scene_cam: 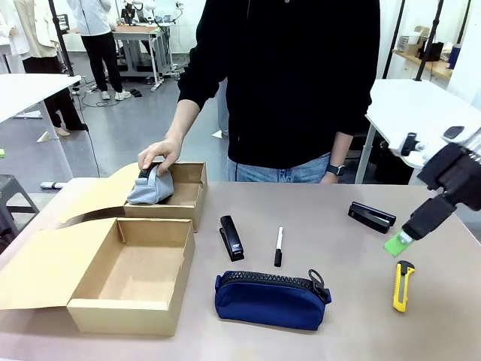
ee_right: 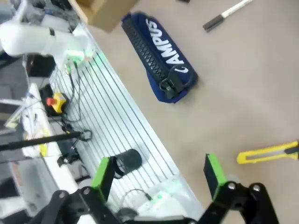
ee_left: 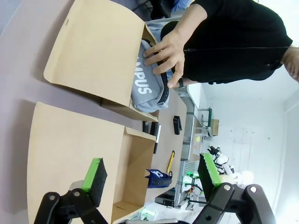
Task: Place items inside the box.
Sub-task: Pick up a Pencil pouch or Stapler and place it inside the Mailer Box closest to the robot.
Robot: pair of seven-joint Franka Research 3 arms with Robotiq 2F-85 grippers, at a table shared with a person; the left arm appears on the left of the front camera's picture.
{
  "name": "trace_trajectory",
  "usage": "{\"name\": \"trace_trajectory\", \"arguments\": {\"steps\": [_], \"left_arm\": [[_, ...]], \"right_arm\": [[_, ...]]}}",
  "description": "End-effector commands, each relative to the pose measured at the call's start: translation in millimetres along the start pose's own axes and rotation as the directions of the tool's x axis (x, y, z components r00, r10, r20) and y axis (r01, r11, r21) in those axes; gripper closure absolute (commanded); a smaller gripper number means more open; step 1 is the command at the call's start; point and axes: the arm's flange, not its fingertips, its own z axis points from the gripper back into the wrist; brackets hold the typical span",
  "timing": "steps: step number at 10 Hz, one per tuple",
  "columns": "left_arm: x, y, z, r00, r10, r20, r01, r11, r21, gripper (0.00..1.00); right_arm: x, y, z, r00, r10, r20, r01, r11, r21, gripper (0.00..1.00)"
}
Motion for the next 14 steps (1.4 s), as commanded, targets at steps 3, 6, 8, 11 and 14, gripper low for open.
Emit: {"name": "trace_trajectory", "arguments": {"steps": [3,6,8,11,14], "left_arm": [[-0.8,1.1,1.0,1.0,-0.024,-0.001,0.024,1.0,-0.017,0.0],[-0.8,1.1,1.0,1.0,-0.024,-0.001,0.024,1.0,-0.017,0.0],[-0.8,1.1,1.0,1.0,-0.024,-0.001,0.024,1.0,-0.017,0.0],[-0.8,1.1,1.0,1.0,-0.024,-0.001,0.024,1.0,-0.017,0.0],[-0.8,1.1,1.0,1.0,-0.024,-0.001,0.024,1.0,-0.017,0.0]], "right_arm": [[106.8,51.7,-87.4,0.815,0.521,-0.253,-0.573,0.791,-0.215,0.0],[142.1,85.1,-154.0,0.704,0.599,-0.382,-0.692,0.699,-0.18,0.0],[149.4,93.1,-175.9,0.669,0.585,-0.459,-0.712,0.681,-0.17,0.0],[149.2,87.0,-211.1,0.635,0.573,-0.518,-0.702,0.708,-0.078,0.0],[146.2,73.0,-236.9,0.644,0.506,-0.574,-0.672,0.733,-0.107,0.0]]}}
